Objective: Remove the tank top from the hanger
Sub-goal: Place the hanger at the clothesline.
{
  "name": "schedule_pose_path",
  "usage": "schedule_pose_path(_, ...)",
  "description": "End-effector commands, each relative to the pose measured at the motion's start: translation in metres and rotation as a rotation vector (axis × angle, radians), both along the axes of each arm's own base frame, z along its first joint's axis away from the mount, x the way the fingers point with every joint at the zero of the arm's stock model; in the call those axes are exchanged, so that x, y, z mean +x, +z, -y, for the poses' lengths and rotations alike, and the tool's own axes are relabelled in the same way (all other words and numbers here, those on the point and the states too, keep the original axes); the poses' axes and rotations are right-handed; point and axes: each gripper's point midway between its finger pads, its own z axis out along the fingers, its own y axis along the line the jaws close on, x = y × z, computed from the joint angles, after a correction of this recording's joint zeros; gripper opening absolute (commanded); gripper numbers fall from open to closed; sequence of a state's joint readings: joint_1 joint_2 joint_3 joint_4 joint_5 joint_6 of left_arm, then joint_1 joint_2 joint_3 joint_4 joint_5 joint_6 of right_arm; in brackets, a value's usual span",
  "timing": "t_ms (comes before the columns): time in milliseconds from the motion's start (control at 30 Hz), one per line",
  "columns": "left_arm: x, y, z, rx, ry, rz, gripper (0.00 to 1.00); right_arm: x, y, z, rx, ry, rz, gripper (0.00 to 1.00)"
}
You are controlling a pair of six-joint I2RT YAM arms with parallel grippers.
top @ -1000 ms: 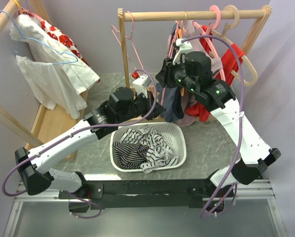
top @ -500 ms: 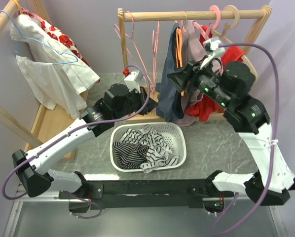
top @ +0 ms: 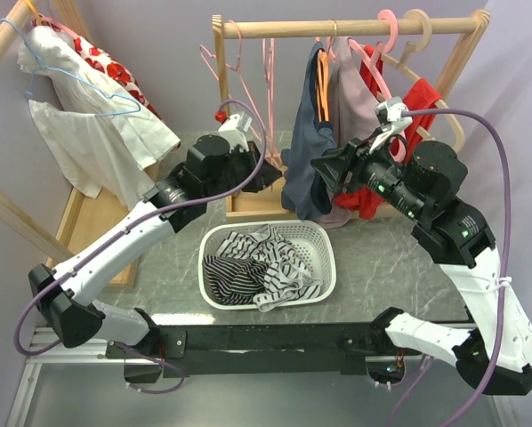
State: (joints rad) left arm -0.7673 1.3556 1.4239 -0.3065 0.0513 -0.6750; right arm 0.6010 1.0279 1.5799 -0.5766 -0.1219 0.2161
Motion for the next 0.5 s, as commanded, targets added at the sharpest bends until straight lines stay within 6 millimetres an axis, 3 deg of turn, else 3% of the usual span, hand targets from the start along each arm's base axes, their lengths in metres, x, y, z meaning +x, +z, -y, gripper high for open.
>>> schedule_pose_path(0, 0.001, 0.026, 0.009, -0.089, -0.009, 0.008, 0.01, 0.001, -0.003, 0.006, -0.008, -0.024, 0.006, 0.57)
schedule_pose_path(267, 0.004, 0.041, 0.019, -0.117, -0.031, 0.019, 0.01, 0.007, -0.012, 0.007, -0.029, -0.043, 0.001, 0.57)
schedule_pose_path(467, -0.015, 0.027, 0.03, -0.127, -0.104, -0.021, 0.01, 0.018, -0.017, 0.019, -0.051, -0.12, 0.003, 0.56)
